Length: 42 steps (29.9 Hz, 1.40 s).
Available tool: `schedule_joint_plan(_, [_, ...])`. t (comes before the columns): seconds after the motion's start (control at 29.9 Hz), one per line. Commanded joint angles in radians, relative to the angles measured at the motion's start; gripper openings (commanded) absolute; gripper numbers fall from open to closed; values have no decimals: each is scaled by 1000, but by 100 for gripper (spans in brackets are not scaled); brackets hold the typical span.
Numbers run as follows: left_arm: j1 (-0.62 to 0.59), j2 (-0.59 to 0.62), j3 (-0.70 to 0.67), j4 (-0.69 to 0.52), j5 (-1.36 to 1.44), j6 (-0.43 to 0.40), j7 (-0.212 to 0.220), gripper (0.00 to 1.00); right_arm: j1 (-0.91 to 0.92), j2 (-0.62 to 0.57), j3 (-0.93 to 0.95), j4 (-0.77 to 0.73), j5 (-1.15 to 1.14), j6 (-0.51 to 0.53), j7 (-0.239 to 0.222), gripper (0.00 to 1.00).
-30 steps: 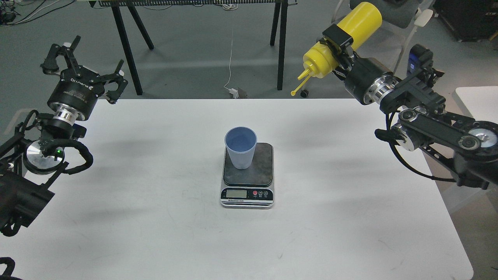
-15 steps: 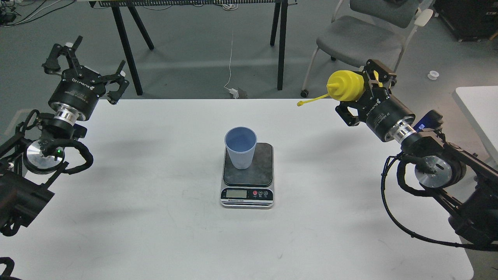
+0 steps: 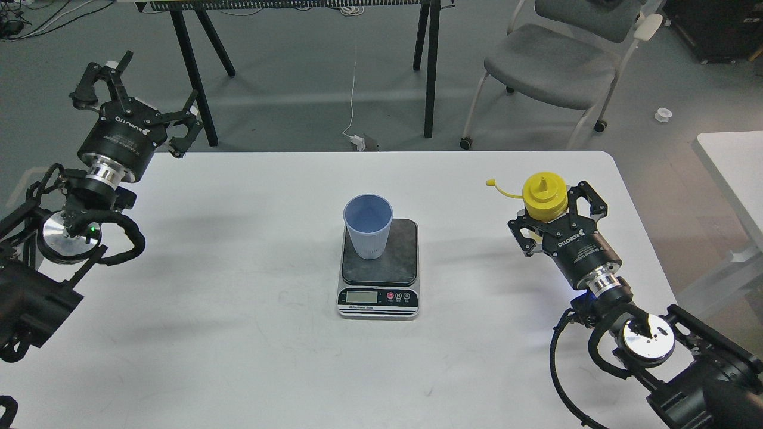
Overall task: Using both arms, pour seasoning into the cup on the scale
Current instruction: 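Lower the yellow bottle onto the table with the right gripper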
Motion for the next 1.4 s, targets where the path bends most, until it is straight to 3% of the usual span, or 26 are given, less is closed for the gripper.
schedule_joint_plan(0.0, [1, 2, 0, 0, 0, -1, 0, 100, -13, 39, 10, -26, 8, 0, 0, 37])
schedule_joint_plan(0.6, [7, 7, 11, -13, 0, -1, 0, 100, -62, 84, 10, -60, 9, 0, -2, 45])
schedule_joint_plan(1.04, [7, 10, 11, -38, 0, 15, 0, 100, -77, 75, 11, -66, 8, 0, 0, 84])
schedule_joint_plan(1.1, [7, 10, 11, -38, 0, 15, 0, 100, -86, 75, 11, -64, 8, 0, 0, 97])
schedule_joint_plan(1.37, [7, 22, 11, -39, 0, 15, 0, 100, -136, 50, 8, -54, 6, 0, 2, 99])
